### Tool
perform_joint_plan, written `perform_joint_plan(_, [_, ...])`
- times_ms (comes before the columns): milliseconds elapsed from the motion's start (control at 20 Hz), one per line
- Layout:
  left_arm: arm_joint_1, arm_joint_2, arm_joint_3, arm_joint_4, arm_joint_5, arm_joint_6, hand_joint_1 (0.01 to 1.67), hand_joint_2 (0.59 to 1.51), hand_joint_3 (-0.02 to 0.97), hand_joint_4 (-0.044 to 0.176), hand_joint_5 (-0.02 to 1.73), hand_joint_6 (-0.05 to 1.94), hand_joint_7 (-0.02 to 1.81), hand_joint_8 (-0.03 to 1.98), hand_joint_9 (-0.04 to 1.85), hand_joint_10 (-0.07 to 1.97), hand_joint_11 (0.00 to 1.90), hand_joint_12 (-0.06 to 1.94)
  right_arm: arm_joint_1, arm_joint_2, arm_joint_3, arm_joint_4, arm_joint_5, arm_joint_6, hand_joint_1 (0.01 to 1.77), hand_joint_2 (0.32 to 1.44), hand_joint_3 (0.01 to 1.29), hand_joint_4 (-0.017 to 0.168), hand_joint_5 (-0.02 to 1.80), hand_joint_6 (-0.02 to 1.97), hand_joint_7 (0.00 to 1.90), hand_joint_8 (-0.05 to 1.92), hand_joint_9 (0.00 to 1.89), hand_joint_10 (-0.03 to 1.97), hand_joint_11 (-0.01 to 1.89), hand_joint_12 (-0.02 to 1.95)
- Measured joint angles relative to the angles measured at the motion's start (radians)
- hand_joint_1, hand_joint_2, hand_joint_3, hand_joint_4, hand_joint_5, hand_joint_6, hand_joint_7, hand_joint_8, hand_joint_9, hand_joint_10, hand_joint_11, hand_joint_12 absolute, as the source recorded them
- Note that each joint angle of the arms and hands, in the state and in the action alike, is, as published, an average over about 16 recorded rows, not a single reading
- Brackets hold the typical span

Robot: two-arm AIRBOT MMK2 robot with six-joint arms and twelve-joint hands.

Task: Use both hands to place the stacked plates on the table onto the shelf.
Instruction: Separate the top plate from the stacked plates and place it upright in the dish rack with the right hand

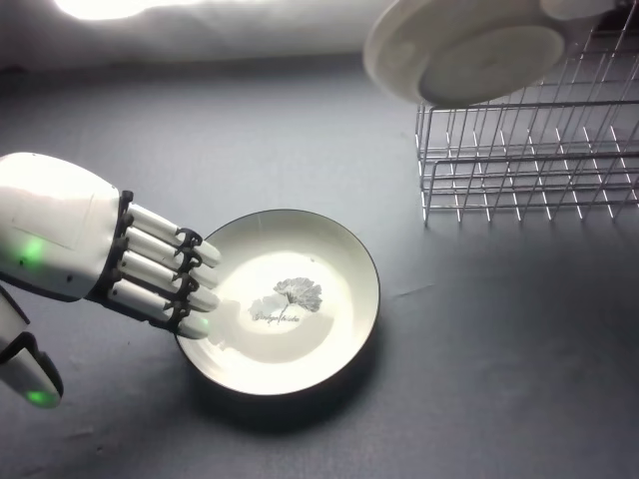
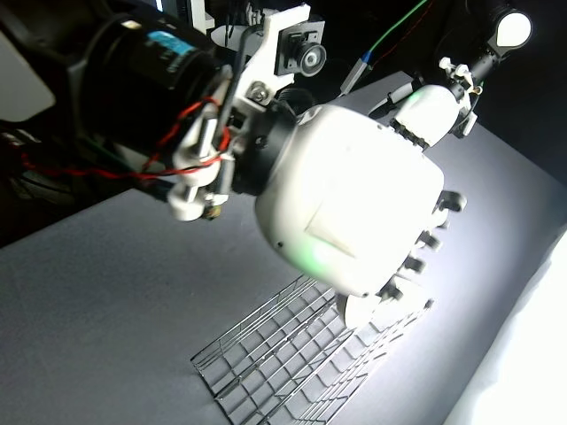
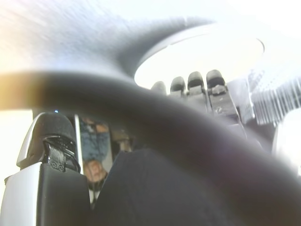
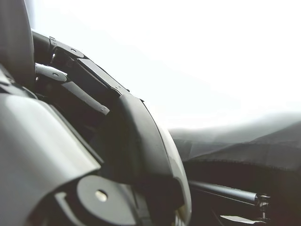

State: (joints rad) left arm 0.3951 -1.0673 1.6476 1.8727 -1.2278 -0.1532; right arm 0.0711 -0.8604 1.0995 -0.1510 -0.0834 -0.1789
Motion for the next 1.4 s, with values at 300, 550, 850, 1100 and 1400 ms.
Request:
perform_joint_plan(300, [0.018, -0.010, 0.005, 0.003, 0.015, 0.015, 0.01, 1.161, 0.004, 0.004, 0.05, 0.00, 0.02, 0.01, 0.02, 0.01, 0.01, 0.02, -0.039, 0.051, 0.003, -0.041, 0.027, 0.002, 1.34, 1.05, 0.01, -0.006, 0.91, 0.97, 1.04, 0.83, 0.88, 1.11, 0.44, 1.61])
perform_joint_plan(550, [0.029, -0.014, 0.012, 0.003, 0.025, 0.024, 0.01, 1.161, 0.004, 0.005, 0.04, 0.00, 0.02, 0.01, 0.02, 0.01, 0.01, 0.02, -0.082, 0.068, 0.029, -0.068, 0.059, 0.003, 1.31, 1.05, 0.01, -0.001, 0.94, 0.96, 1.04, 0.84, 0.89, 1.00, 0.46, 1.60])
perform_joint_plan(850, [0.037, -0.016, 0.019, 0.001, 0.032, 0.029, 0.01, 1.165, 0.004, 0.002, 0.04, 0.00, 0.02, 0.01, 0.02, 0.01, 0.01, 0.02, -0.139, 0.061, 0.076, -0.093, 0.094, 0.000, 1.28, 1.05, 0.01, 0.004, 0.96, 0.95, 1.03, 0.85, 0.91, 0.92, 0.46, 1.60])
perform_joint_plan(1100, [0.045, -0.015, 0.024, -0.002, 0.033, 0.033, 0.01, 1.166, 0.004, -0.001, 0.03, 0.00, 0.02, 0.01, 0.02, 0.01, 0.01, 0.02, -0.181, 0.049, 0.113, -0.117, 0.110, -0.003, 1.27, 1.05, 0.01, 0.006, 0.95, 0.93, 1.03, 0.88, 0.90, 0.93, 0.46, 1.59])
perform_joint_plan(1400, [0.059, -0.015, 0.027, -0.012, 0.034, 0.044, 0.01, 1.163, 0.004, -0.004, 0.03, 0.00, 0.02, 0.01, 0.02, 0.01, 0.01, 0.02, -0.226, 0.045, 0.128, -0.152, 0.140, -0.007, 1.20, 1.04, 0.01, 0.003, 0.83, 0.74, 0.90, 0.71, 0.76, 0.78, 0.34, 1.53])
